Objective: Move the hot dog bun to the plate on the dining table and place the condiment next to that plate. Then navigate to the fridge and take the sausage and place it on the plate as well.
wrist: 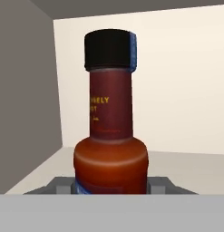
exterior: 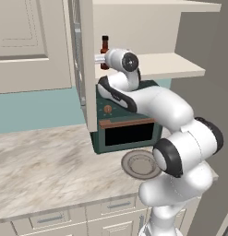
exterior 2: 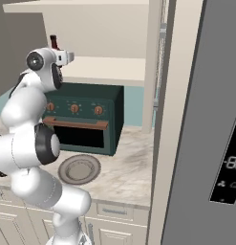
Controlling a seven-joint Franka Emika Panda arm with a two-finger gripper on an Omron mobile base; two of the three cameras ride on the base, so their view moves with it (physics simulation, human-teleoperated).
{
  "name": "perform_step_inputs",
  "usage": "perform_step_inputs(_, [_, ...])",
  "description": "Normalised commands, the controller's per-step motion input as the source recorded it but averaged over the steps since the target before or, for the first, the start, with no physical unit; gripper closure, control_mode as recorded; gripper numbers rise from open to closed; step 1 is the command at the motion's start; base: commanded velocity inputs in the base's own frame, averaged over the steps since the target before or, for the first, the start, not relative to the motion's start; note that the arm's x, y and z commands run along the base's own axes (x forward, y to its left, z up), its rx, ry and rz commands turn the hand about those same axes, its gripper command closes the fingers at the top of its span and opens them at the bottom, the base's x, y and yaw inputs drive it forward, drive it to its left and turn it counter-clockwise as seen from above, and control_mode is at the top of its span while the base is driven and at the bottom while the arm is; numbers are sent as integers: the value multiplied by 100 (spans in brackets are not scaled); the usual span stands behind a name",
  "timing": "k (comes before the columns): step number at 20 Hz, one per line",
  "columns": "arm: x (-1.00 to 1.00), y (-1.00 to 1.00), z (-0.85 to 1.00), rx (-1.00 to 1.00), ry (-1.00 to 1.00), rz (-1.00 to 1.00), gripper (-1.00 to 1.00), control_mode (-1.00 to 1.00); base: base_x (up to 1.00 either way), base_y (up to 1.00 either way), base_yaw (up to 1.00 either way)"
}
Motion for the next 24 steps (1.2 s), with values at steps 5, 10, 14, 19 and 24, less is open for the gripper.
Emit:
perform_step_inputs(5, [-31, 0, 0, 0, -6, 0, 100, -100, 0, 0, 0])
perform_step_inputs(10, [-85, -6, 0, 1, -18, -1, 100, -100, 0, 0, 0])
perform_step_inputs(14, [-100, -18, 9, 3, -18, -6, 100, -100, 0, 0, 0])
perform_step_inputs(19, [-100, -23, 17, 3, -22, -9, 100, -100, 0, 0, 0])
perform_step_inputs(24, [-100, -22, 29, 3, -17, -12, 100, -100, 0, 0, 0])
